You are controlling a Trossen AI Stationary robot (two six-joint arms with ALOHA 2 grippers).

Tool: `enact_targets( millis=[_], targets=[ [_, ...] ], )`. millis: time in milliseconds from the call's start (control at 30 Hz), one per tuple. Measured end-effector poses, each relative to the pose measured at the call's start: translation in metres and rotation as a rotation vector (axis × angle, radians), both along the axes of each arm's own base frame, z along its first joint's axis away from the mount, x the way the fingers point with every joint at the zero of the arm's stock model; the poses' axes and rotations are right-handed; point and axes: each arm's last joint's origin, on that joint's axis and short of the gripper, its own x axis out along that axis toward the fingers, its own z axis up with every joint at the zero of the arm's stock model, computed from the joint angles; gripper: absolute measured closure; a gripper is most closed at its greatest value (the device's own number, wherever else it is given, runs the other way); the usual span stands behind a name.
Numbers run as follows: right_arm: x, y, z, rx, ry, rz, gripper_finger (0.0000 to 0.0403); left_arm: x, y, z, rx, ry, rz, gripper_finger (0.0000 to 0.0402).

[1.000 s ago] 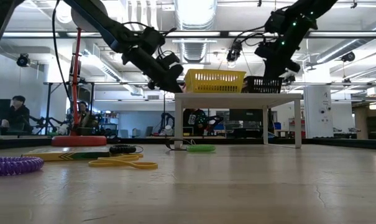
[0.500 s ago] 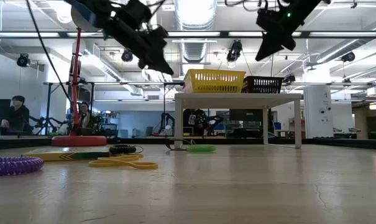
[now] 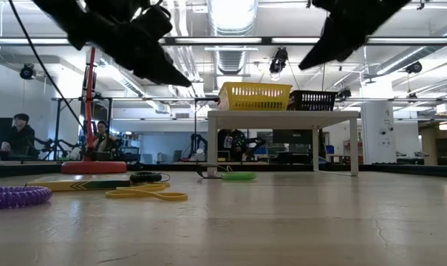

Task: Pick & Place Office Desk Supplies
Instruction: Put the violet spring keychain into the red bin on the shelf

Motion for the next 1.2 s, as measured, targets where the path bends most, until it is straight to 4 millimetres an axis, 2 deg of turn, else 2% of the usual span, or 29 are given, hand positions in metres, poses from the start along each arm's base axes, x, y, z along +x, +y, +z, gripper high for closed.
enact_targets(
  millis=[100, 233, 400, 533, 700, 833, 967, 1200],
  targets=[
    [0.004, 0.012, -0.023, 0.102, -0.002, 0.030, 0.0392, -0.001, -0.017, -0.011, -0.038, 0.040, -0.038, 0.0396],
    [0.003, 0.024, -0.048, 0.353, 0.101, 0.104, 0.0366, -0.002, -0.028, -0.014, -0.101, 0.044, -0.036, 0.0396],
    [-0.007, 0.042, -0.070, 0.754, 0.352, 0.155, 0.0307, -0.001, -0.029, -0.014, -0.132, 0.038, -0.012, 0.0396],
    [-0.024, 0.066, -0.085, 0.911, 0.563, 0.189, 0.0269, 0.000, -0.028, -0.012, -0.108, 0.016, 0.024, 0.0396],
    [-0.047, 0.103, -0.091, 0.912, 0.674, 0.197, 0.0253, 0.000, -0.027, -0.011, -0.099, 0.005, 0.025, 0.0396],
    [-0.065, 0.123, -0.096, 0.798, 0.654, 0.214, 0.0252, 0.000, -0.027, -0.011, -0.093, 0.000, 0.034, 0.0396],
    [-0.077, 0.131, -0.101, 0.665, 0.615, 0.256, 0.0256, 0.000, -0.027, -0.011, -0.088, 0.000, 0.045, 0.0396],
    [-0.084, 0.136, -0.115, 0.495, 0.638, 0.347, 0.0273, 0.000, -0.026, -0.011, -0.088, 0.000, 0.045, 0.0396]
  ],
)
